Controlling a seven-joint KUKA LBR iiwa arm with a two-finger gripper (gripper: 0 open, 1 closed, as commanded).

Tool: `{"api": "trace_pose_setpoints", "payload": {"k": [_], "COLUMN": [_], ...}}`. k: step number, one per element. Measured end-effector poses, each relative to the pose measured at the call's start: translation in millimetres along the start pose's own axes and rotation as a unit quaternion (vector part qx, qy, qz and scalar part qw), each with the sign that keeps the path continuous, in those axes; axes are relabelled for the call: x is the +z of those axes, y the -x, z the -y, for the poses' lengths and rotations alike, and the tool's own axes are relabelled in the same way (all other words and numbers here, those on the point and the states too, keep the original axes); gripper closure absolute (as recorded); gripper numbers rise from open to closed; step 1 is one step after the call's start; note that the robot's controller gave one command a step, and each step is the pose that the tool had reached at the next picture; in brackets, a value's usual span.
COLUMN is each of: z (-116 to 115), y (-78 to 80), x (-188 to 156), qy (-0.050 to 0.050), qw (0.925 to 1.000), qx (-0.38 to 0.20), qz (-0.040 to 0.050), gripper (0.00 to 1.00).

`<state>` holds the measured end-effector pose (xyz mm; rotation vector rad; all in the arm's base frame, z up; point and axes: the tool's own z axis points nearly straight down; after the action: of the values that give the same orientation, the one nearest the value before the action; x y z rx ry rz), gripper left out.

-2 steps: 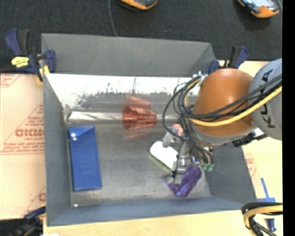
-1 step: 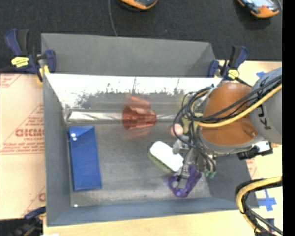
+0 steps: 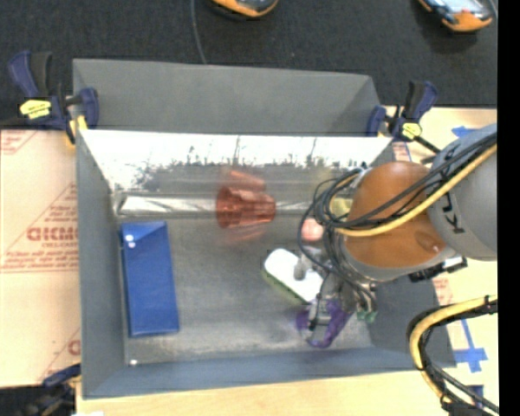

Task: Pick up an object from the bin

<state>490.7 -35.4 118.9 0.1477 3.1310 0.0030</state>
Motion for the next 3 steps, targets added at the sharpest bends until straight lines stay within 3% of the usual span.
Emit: {"api": "trace_pose_setpoints", "payload": {"k": [1,2,3], "z": [16.2,13.6,17.9], "y": [3.4,-2.6,10.1], "x": [16.7,13.3,-46.2], "qy": [0.0,0.0,0.0], "qw": [0.9987,0.9959,0.9995], "qx": [-0.051,0.09,0.032], "qz": [-0.0032,-0.0039,-0.0029], "gripper": [0.0,0.0,0.0]}}
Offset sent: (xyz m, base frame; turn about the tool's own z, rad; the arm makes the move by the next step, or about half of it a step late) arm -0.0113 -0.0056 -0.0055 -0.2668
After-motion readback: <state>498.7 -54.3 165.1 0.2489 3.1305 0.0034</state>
